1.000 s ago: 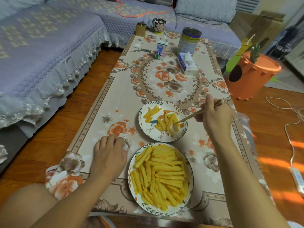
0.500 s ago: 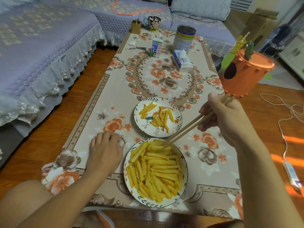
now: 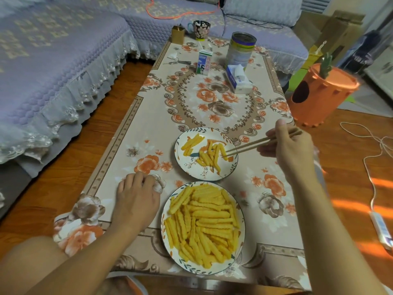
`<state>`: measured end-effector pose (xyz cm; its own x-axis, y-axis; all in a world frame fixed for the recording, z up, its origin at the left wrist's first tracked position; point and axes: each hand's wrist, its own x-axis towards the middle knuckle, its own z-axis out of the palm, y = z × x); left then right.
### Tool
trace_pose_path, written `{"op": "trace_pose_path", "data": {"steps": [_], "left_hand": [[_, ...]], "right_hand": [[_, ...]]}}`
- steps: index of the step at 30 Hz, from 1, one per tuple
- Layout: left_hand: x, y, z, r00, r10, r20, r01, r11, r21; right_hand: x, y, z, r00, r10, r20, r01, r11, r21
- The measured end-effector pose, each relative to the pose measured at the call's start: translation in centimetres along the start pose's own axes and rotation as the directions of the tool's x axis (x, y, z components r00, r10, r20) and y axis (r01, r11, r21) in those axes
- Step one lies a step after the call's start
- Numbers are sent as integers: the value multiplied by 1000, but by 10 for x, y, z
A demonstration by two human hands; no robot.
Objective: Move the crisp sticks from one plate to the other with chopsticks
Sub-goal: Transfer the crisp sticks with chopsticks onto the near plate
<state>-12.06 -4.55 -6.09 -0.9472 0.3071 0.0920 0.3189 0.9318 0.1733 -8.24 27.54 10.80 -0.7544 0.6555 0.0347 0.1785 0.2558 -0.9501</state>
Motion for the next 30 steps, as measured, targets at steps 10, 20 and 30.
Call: {"op": "trace_pose_path", "data": {"steps": [10,20,30], "left_hand": [[2,-1,1,1000,-6,7,6,1000,4],[1,0,-1,1000,-6,19,6,1000,16],[-1,1,-3,1000,-7,5,7,1000,-7]], "right_hand": [[10,13,40,994,39,-103,-40,999,-8],[-25,-50,-28,992,19,124,-35,990,135],[-83,-64,-17,844,-28,535,179,956,-233]]}}
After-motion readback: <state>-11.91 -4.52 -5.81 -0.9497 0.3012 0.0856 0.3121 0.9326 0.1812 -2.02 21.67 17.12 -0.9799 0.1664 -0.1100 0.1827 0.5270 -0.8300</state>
